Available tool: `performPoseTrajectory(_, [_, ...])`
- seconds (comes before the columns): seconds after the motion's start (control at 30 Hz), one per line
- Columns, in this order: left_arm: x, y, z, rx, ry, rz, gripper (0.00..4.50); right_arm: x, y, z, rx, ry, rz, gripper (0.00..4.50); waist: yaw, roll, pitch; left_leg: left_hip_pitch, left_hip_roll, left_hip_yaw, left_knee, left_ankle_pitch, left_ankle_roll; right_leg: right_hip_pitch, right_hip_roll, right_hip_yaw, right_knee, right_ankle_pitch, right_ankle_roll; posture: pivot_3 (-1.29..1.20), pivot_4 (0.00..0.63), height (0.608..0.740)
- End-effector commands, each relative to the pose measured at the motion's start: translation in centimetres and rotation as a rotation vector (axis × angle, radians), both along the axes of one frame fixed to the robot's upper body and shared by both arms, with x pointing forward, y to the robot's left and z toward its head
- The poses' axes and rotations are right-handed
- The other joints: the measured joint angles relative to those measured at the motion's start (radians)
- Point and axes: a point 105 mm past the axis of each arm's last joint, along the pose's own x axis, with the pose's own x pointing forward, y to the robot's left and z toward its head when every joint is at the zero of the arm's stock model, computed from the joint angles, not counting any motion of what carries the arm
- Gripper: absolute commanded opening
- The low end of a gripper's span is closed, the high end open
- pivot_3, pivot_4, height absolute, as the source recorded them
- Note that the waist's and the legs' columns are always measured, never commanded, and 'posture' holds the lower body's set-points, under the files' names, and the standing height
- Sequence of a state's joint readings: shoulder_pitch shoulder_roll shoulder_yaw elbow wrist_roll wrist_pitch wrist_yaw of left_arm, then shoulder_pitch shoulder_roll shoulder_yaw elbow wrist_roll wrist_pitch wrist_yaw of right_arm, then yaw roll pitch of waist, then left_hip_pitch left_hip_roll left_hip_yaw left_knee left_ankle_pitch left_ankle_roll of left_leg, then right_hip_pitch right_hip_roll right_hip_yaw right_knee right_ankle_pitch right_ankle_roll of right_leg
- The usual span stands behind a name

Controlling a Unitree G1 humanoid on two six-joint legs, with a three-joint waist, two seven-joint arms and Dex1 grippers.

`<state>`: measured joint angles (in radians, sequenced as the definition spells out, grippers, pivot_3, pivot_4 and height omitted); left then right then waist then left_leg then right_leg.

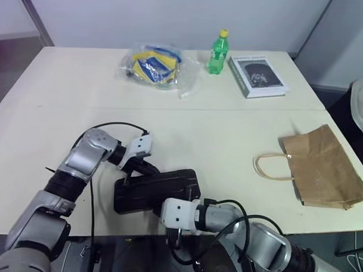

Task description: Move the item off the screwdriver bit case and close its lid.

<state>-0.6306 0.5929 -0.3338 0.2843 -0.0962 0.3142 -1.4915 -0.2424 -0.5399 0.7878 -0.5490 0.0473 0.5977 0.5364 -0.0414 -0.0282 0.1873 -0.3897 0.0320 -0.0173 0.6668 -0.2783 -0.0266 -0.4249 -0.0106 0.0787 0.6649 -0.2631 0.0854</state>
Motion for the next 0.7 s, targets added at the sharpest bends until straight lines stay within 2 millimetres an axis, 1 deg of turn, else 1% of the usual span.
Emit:
performPoseTrajectory(0.03, [-0.2, 0.0, -1.1, -0.018, 0.073, -0.025, 0.8, 2.1, -3.4, 4.6, 0.168, 0.13, -0.141, 1.17, 0.01, -0.001, -0.001, -0.001, 0.0, -0.001, 0.001, 0.0, 0.0, 0.001, 0.0, -0.001, -0.001, 0.001, 0.001, 0.0, 0.15, 0.737])
performPoseTrajectory(0.07, [0.4, 0.7, -0.7, -0.013, 0.052, -0.003, 1.25, 1.3, -3.7, 5.5, 0.204, 0.185, -0.105, 1.6, 0.014, -0.001, 0.0, -0.001, 0.0, -0.002, 0.001, 0.0, 0.0, 0.001, -0.001, -0.001, -0.001, 0.001, 0.001, 0.0, 0.15, 0.737])
performPoseTrajectory(0.13, [2.0, 2.8, 0.6, 0.004, -0.01, 0.07, 2.16, -0.5, -5.4, 7.2, 0.224, 0.311, -0.041, 2.53, 0.018, -0.001, 0.0, -0.002, 0.0, -0.001, 0.002, 0.0, 0.0, 0.001, -0.001, -0.001, -0.002, 0.001, 0.001, 0.0, 0.15, 0.737])
performPoseTrajectory(0.17, [2.5, 3.6, 1.1, 0.009, -0.028, 0.092, 2.66, -1.1, -6.1, 7.7, 0.218, 0.352, -0.019, 3.04, 0.019, -0.001, 0.0, -0.001, 0.0, -0.001, 0.002, 0.0, 0.0, 0.002, -0.001, 0.0, -0.002, 0.001, 0.0, 0.0, 0.15, 0.737])
performPoseTrajectory(0.23, [2.8, 5.0, 2.2, 0.008, -0.043, 0.113, 3.64, -2.1, -7.4, 8.9, 0.213, 0.4, 0.014, 4.01, 0.018, -0.002, -0.001, -0.001, 0.0, -0.001, 0.002, 0.0, 0.0, 0.001, 0.0, -0.001, -0.001, 0.0, -0.001, 0.0, 0.15, 0.737])
performPoseTrajectory(0.27, [2.6, 6.3, 3.8, -0.007, -0.056, 0.134, 4.15, -2.3, -8.8, 10.0, 0.209, 0.411, 0.016, 4.49, 0.016, -0.002, 0.0, 0.0, 0.001, -0.003, 0.0, 0.0, 0.0, 0.001, 0.001, -0.002, -0.001, 0.0, -0.002, 0.0, 0.15, 0.737])
performPoseTrajectory(0.3, [2.4, 7.2, 4.8, -0.016, -0.066, 0.146, 4.15, -2.4, -9.7, 10.8, 0.204, 0.42, 0.016, 4.49, 0.011, -0.001, 0.002, -0.001, 0.001, -0.003, -0.001, 0.0, 0.0, 0.0, 0.001, -0.002, -0.001, 0.0, -0.001, 0.0, 0.15, 0.737])
performPoseTrajectory(0.33, [2.3, 7.6, 5.3, -0.022, -0.072, 0.154, 4.15, -2.5, -10.4, 11.2, 0.202, 0.428, 0.013, 4.49, 0.007, -0.001, 0.002, -0.002, 0.001, -0.004, -0.002, 0.0, 0.0, -0.002, 0.002, -0.003, 0.0, 0.0, -0.001, 0.0, 0.15, 0.737])
performPoseTrajectory(0.37, [1.7, 8.6, 6.8, -0.042, -0.088, 0.174, 4.15, -2.2, -11.8, 11.9, 0.18, 0.422, -0.017, 4.49, 0.004, -0.001, 0.002, -0.002, 0.002, -0.004, -0.003, 0.0, 0.0, -0.002, 0.002, -0.003, 0.0, 0.0, -0.002, 0.0, 0.15, 0.737])
performPoseTrajectory(0.4, [0.7, 9.6, 8.6, -0.07, -0.114, 0.197, 4.15, -1.7, -13.4, 12.7, 0.147, 0.394, -0.059, 4.49, -0.001, 0.001, 0.004, -0.002, 0.002, -0.005, -0.003, 0.0, 0.0, -0.002, 0.002, -0.005, 0.0, -0.001, -0.003, 0.0, 0.15, 0.737])
performPoseTrajectory(0.47, [-2.1, 11.5, 11.8, -0.106, -0.179, 0.256, 4.15, -1.1, -16.3, 14.6, 0.089, 0.325, -0.124, 4.49, -0.008, 0.001, 0.005, -0.003, 0.002, -0.004, -0.004, 0.0, 0.001, -0.003, 0.0, -0.005, -0.001, -0.001, -0.002, 0.0, 0.15, 0.737])
performPoseTrajectory(0.57, [-5.6, 12.7, 13.3, -0.107, -0.222, 0.334, 4.15, -0.9, -18.4, 15.4, 0.052, 0.287, -0.158, 4.49, -0.003, 0.001, 0.005, -0.002, 0.003, -0.004, -0.005, -0.003, 0.004, -0.002, -0.003, -0.004, -0.002, -0.004, -0.001, 0.0, 0.15, 0.737])
performPoseTrajectory(0.63, [-7.3, 13.4, 13.7, -0.095, -0.238, 0.394, 4.15, -0.9, -19.1, 15.5, 0.048, 0.285, -0.168, 4.49, 0.002, 0.002, 0.005, -0.002, 0.003, -0.003, -0.005, -0.003, 0.005, -0.001, -0.003, -0.005, -0.003, -0.004, 0.0, 0.0, 0.15, 0.737])
performPoseTrajectory(0.7, [-8.5, 13.9, 13.8, -0.088, -0.248, 0.459, 4.15, -0.8, -19.3, 15.5, 0.045, 0.28, -0.16, 4.49, 0.005, 0.002, 0.006, -0.002, 0.002, -0.002, -0.005, -0.003, 0.005, -0.001, -0.004, -0.005, -0.004, -0.005, 0.0, 0.0, 0.15, 0.737])
